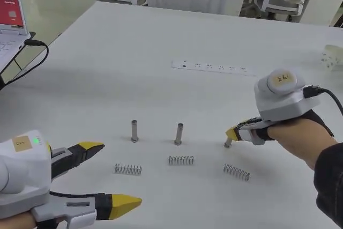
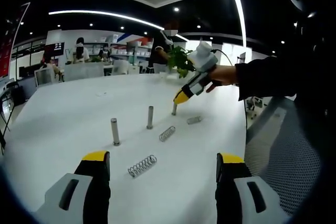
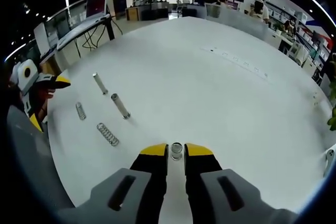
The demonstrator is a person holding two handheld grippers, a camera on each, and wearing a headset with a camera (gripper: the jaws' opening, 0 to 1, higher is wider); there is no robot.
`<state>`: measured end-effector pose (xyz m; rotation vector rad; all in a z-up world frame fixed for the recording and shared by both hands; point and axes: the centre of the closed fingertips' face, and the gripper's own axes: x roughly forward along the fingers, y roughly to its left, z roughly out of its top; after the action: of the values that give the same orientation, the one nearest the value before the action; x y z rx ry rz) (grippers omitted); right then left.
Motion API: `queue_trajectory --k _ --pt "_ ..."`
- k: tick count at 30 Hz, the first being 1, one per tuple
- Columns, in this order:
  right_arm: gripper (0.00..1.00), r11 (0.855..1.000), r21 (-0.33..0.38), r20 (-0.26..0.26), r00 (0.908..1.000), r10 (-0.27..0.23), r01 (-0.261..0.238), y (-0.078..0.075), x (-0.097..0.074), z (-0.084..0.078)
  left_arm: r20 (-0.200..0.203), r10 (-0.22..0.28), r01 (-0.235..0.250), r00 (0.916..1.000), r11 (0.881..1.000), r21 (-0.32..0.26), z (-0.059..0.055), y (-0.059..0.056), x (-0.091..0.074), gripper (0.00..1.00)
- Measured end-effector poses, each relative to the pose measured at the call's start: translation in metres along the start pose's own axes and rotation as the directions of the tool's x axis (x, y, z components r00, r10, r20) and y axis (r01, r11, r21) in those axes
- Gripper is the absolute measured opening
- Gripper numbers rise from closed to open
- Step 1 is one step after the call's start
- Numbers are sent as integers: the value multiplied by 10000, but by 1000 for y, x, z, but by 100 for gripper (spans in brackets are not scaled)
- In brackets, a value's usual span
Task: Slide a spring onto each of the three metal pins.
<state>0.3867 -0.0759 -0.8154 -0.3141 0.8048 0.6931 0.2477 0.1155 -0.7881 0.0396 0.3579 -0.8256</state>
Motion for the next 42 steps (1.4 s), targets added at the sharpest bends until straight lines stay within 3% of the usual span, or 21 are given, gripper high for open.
queue_trajectory --k 17,27,42 --pt "14 10000 48 21 10000 -6 6 -1 -5 -7 3 -19 19 10000 10000 29 0 -1 0 80" --pt "14 10000 46 -106 9999 0 0 0 -12 -19 6 -60 60 10000 10000 40 0 -2 0 80" --pt "14 9982 -378 -364 9983 460 -473 19 -21 -28 51 -112 111 9999 9999 100 2 -5 -1 80"
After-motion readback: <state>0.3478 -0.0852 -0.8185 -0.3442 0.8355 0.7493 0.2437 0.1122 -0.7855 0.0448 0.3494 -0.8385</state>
